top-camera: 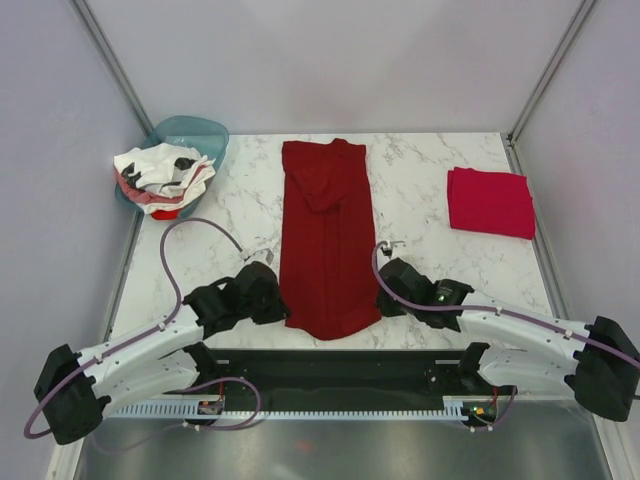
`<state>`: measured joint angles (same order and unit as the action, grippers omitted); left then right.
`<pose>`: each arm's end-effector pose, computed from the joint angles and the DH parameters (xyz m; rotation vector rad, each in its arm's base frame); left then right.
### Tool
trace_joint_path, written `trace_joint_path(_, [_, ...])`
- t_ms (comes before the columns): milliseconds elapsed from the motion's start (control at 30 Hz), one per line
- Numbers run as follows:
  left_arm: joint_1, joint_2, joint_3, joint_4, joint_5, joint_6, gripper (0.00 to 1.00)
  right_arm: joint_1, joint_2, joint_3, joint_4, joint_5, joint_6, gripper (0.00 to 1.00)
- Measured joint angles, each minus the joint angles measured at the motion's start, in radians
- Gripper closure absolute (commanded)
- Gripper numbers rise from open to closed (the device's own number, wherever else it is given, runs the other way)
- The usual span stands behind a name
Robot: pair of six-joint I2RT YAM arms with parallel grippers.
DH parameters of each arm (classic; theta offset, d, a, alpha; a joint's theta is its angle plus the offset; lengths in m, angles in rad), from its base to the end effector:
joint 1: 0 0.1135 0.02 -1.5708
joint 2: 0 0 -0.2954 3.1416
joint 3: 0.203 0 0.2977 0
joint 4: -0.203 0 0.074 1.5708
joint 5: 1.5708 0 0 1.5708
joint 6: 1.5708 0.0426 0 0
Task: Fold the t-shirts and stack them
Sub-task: Fold the tshirt
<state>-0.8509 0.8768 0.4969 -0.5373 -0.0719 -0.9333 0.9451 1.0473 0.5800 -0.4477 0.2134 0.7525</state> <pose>0.1308 -0.1446 0.1957 -0.1391 2.6033 -0.6289 0.1421 0.1813 0.1999 -0.1506 2.5119 0.4640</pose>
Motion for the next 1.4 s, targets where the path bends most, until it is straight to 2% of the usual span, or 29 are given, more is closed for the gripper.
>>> trace_joint_path(267, [0.1, 0.133, 0.211, -0.031, -0.031, 0.031, 0.98, -0.024, 0.16, 0.228, -0.054, 0.168, -0.044, 1.0])
trace_joint_path(633, [0.31, 0.354, 0.446, -0.017, -0.054, 0.07, 0.98, -0.16, 0.325, 0.472, -0.046, 0.285, -0.105, 1.0])
trace_joint_path(1000, [0.454, 0.59, 0.584, 0.143, -0.001, 0.113, 0.98, -0.335, 0.554, 0.666, 0.049, 0.272, -0.166, 1.0])
trace_joint_path(1267, [0.478, 0.796, 0.756, 0.186, 0.044, 0.128, 0.98, -0.421, 0.757, 0.796, 0.099, 0.175, -0.196, 0.99])
trace_joint_path(1300, [0.482, 0.82, 0.776, 0.189, 0.049, 0.129, 0.95, -0.43, 0.78, 0.809, 0.103, 0.159, -0.196, 0.93])
trace_joint_path(1333, [0.488, 0.843, 0.798, 0.189, 0.055, 0.132, 0.87, -0.44, 0.804, 0.826, 0.105, 0.142, -0.196, 0.57])
trace_joint_path(1367, [0.495, 0.87, 0.823, 0.19, 0.064, 0.135, 0.5, -0.449, 0.829, 0.846, 0.108, 0.128, -0.191, 0.42])
trace_joint_path(1400, [0.505, 0.9, 0.85, 0.193, 0.078, 0.144, 0.31, -0.456, 0.849, 0.866, 0.11, 0.123, -0.195, 0.34])
